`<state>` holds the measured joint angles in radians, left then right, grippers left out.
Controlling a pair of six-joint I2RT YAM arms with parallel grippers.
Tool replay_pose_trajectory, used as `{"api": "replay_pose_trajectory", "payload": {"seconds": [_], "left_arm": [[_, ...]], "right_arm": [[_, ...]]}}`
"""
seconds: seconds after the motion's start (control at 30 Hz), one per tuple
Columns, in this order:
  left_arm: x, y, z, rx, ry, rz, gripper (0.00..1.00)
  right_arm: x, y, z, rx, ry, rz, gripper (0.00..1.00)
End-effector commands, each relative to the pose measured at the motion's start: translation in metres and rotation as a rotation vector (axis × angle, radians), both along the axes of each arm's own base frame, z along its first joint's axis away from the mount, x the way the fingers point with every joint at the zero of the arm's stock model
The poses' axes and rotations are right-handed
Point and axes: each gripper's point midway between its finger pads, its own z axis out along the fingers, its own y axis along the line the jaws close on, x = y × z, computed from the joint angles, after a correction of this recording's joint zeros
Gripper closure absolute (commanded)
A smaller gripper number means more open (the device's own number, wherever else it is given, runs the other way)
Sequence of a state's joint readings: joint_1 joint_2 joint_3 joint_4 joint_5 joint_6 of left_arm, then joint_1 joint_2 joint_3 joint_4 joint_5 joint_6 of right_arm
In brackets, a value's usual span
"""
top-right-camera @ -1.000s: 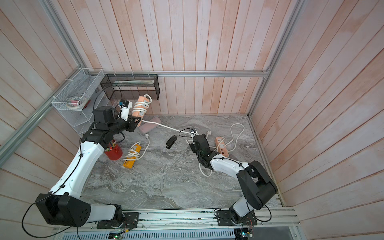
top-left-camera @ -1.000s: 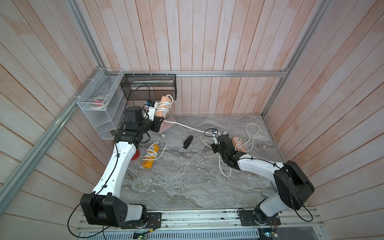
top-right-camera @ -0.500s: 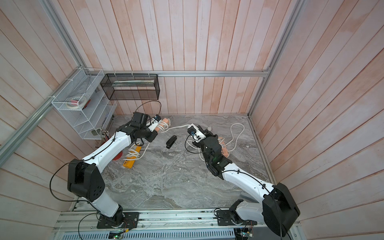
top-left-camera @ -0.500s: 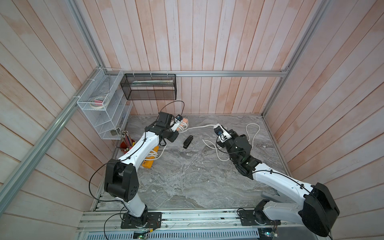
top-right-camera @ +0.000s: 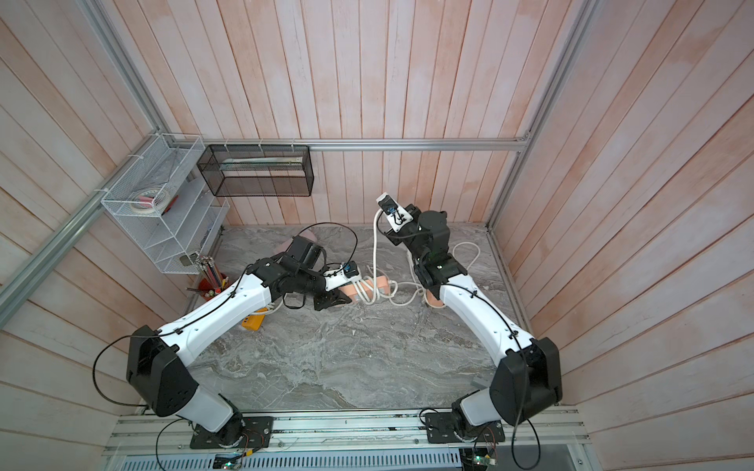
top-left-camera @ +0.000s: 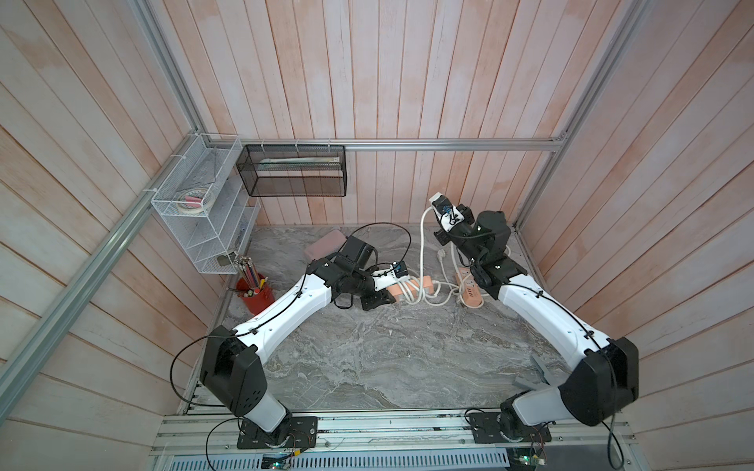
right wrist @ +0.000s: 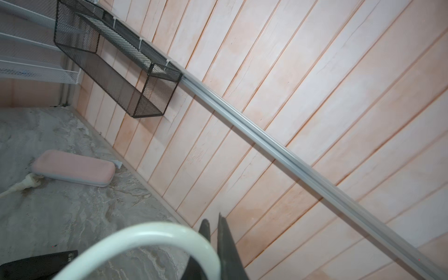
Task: Wrap the cord around the power strip
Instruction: Wrap the power cord around the power strip.
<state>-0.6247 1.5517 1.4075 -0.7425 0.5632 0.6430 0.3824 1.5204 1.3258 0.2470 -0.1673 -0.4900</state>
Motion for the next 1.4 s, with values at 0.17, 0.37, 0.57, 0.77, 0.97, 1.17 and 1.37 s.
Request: {"api": "replay_pose_trajectory", "payload": {"seconds": [0.17, 0.37, 0.57, 0.77, 0.97, 1.17, 1.37], "left_arm": [[-0.062, -0.018, 0.102, -0.390, -0.033, -0.268, 1.00], [-0.028, -0.009, 0.144, -0.535, -0.130, -0.108, 1.00], [0.003, -0.002, 0.163, -0.605, -0.170, 0.071, 1.00], [0.030, 0.015, 0.174, -0.635, -0.199, 0.227, 1.00], [0.068, 0.039, 0.173, -0.648, -0.194, 0.418, 1.00], [0.125, 0.106, 0.166, -0.668, -0.159, 0.721, 1.00], [0.170, 0.153, 0.105, -0.359, -0.244, 0.949, 1.00]], "right_arm": [[0.046, 0.025, -0.081, 0.231, 0.420, 0.300, 1.00], [0.034, 0.057, -0.127, 0.474, 0.571, 0.406, 0.95], [0.006, 0.079, -0.177, 0.532, 0.673, 0.386, 0.70], [-0.020, 0.069, -0.217, 0.550, 0.735, 0.324, 0.59], [-0.048, 0.070, -0.243, 0.517, 0.784, 0.285, 0.66], [-0.071, 0.073, -0.257, 0.435, 0.790, 0.234, 0.92], [-0.095, 0.097, -0.247, 0.132, 0.685, 0.208, 1.00]]}}
